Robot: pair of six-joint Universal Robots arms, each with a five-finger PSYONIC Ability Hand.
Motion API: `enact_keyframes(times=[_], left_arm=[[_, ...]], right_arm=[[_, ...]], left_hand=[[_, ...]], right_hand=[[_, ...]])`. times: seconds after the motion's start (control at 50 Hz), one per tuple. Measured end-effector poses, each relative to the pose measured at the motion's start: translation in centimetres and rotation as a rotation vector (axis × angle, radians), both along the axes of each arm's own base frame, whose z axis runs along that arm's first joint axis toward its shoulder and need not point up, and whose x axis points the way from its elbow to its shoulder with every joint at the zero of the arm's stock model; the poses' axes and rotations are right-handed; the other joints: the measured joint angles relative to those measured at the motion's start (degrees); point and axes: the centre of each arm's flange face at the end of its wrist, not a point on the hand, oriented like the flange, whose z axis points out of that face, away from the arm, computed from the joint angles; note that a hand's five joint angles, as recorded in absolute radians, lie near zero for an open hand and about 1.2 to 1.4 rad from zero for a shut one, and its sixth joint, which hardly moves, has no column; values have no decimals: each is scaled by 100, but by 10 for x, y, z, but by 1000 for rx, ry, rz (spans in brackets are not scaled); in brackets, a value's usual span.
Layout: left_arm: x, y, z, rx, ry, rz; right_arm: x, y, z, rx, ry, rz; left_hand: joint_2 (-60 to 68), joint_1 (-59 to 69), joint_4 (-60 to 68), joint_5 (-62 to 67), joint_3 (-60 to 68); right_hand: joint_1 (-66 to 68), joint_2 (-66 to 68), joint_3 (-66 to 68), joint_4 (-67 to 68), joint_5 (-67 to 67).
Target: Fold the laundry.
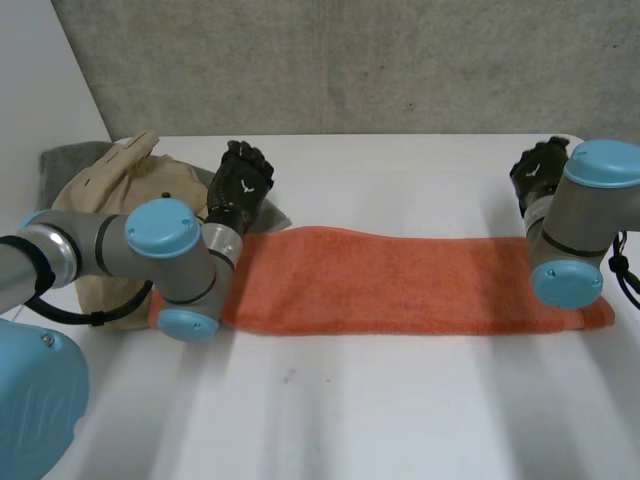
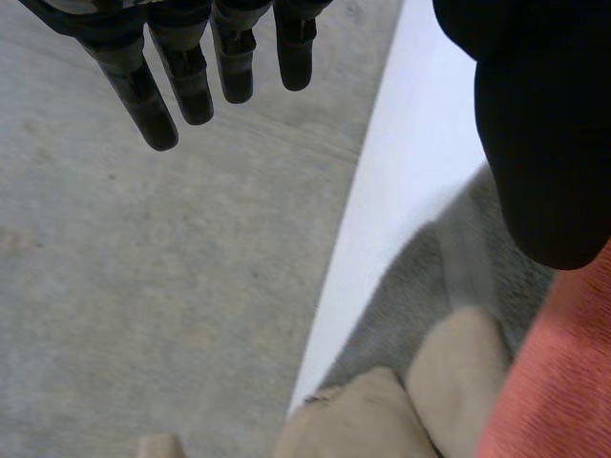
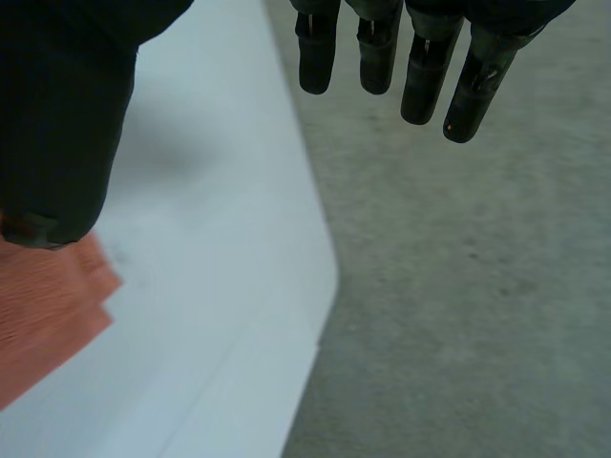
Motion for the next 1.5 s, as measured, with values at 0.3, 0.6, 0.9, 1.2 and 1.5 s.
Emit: enact_keyframes(times=[0.3, 0.6, 0.9, 1.2, 1.5], left_arm=[[29, 49, 50, 23, 134, -1], [58, 101, 52, 223, 340, -9], [60, 100, 44, 248, 333, 3], [62, 103, 49, 241, 336, 3], [68, 106, 56, 264, 329, 20]], right_arm=[[-30, 53, 75, 0, -275, 55], [-84, 111, 23, 515, -359, 24], [-113, 80, -36, 426, -365, -17], [-184, 51, -14, 287, -320, -171], [-176, 36, 43, 96, -154, -106]], left_hand=[[-38, 0, -15, 0, -14], [-39, 0, -15, 0, -14], [-39, 0, -15, 0, -14], [-39, 0, -15, 0, -14], [-39, 0, -15, 0, -14]], right_hand=[[0, -16, -30, -4, -22], [706, 818, 892, 829, 754], [4388, 5472, 5461, 5404, 5160], [4530, 5479, 5516, 5478, 5294], [4570, 5479, 5516, 5480, 5355]])
